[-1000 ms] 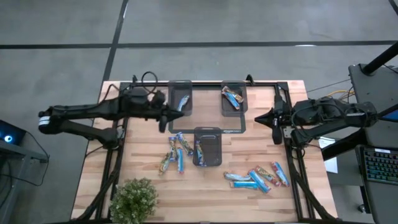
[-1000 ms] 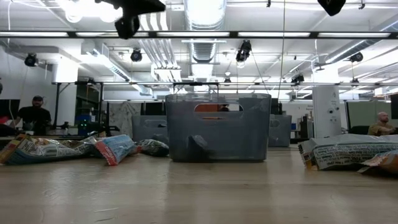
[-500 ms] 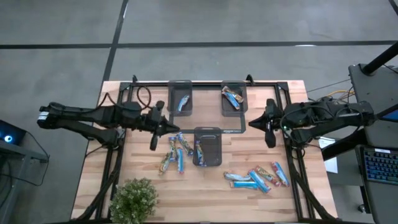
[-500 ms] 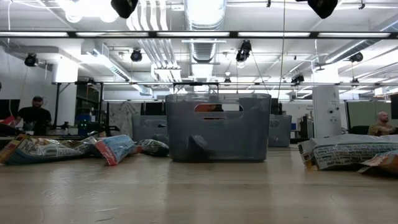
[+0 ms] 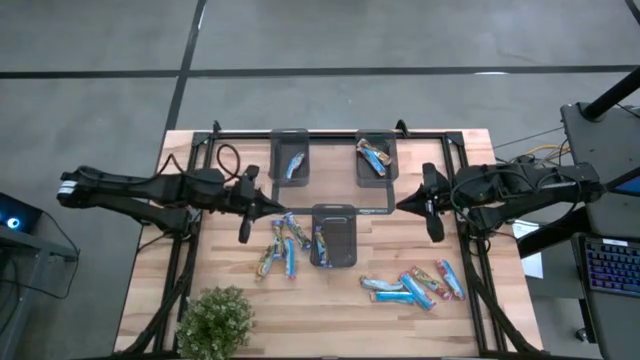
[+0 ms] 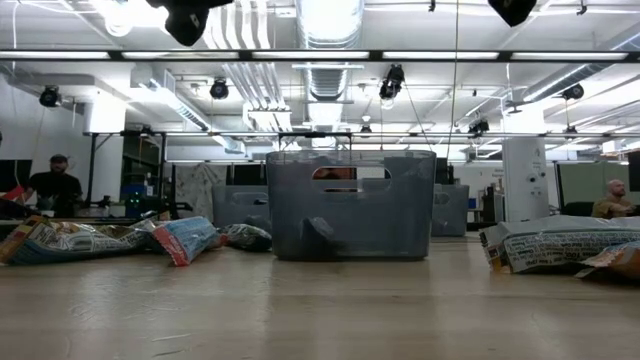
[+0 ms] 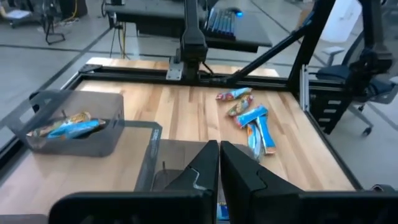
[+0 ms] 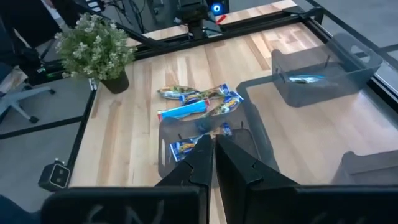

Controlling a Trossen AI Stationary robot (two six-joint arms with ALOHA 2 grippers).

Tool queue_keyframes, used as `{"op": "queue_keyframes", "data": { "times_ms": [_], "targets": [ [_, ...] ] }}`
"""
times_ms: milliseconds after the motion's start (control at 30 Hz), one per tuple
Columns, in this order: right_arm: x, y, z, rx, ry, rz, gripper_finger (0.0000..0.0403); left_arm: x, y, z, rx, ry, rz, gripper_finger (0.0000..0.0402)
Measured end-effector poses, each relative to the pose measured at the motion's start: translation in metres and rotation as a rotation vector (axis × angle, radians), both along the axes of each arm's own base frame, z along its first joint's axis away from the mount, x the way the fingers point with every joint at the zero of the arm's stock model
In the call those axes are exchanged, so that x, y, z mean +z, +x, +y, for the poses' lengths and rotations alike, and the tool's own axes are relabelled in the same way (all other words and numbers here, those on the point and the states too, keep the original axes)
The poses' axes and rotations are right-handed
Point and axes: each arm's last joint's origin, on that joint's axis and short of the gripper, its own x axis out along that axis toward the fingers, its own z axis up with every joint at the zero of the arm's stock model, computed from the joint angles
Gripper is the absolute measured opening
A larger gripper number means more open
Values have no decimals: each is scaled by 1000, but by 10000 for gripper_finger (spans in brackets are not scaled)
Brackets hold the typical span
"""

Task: Pick and place Granola Bars by type
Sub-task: Put the yellow granola bar into the right black bin

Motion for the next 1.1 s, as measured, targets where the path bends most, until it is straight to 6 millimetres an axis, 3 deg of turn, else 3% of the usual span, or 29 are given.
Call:
{"op": "queue_keyframes", "data": {
  "times_ms": [300,800,1100],
  "targets": [
    [5,1,0,1,5,-51,12,11,-18,1,-8,40,-89,0],
    [-19,9,2,34,9,-118,12,-28,-20,2,26,-56,-195,0],
    [-29,9,2,20,25,-91,12,-29,-21,2,36,-160,-191,0]
  ]
}}
